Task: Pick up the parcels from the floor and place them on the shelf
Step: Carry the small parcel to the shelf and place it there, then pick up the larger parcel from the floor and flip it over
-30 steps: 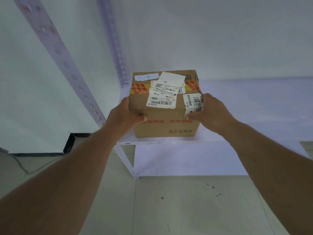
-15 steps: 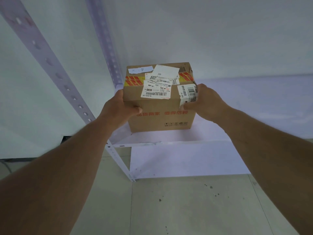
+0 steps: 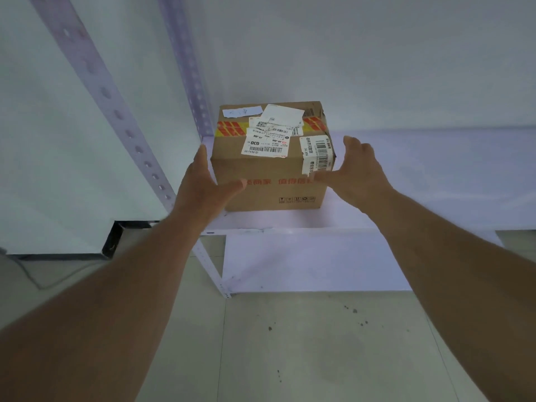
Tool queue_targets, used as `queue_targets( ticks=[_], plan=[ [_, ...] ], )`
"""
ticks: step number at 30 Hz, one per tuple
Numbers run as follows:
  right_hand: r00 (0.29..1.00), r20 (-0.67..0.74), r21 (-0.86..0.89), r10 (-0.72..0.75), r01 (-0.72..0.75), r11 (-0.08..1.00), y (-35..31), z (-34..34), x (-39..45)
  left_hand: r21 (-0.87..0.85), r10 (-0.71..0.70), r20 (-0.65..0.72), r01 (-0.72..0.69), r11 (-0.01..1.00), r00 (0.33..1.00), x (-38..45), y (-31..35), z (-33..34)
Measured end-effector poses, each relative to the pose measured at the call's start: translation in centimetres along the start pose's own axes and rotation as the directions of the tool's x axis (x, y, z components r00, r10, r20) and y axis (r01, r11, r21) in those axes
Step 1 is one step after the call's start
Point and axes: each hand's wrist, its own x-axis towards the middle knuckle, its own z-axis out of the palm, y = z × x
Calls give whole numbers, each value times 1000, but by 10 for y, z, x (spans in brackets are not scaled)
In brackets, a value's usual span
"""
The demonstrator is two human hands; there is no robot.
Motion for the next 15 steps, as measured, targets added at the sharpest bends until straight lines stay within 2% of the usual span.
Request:
queue_targets(
  ticks=[2, 6, 15],
  plan=[
    [999, -36, -4, -10, 10, 1000, -1, -3, -19, -18, -30, -26, 30, 999, 999, -18, -1, -2],
    [998, -55, -52, -10, 8, 999, -8, -4, -64, -163, -153, -4, 151, 975, 988, -68, -6, -8],
    [963, 214, -9, -165, 171, 985, -59, 27, -179, -358, -362, -95, 307, 882, 927, -196, -34, -72]
  ],
)
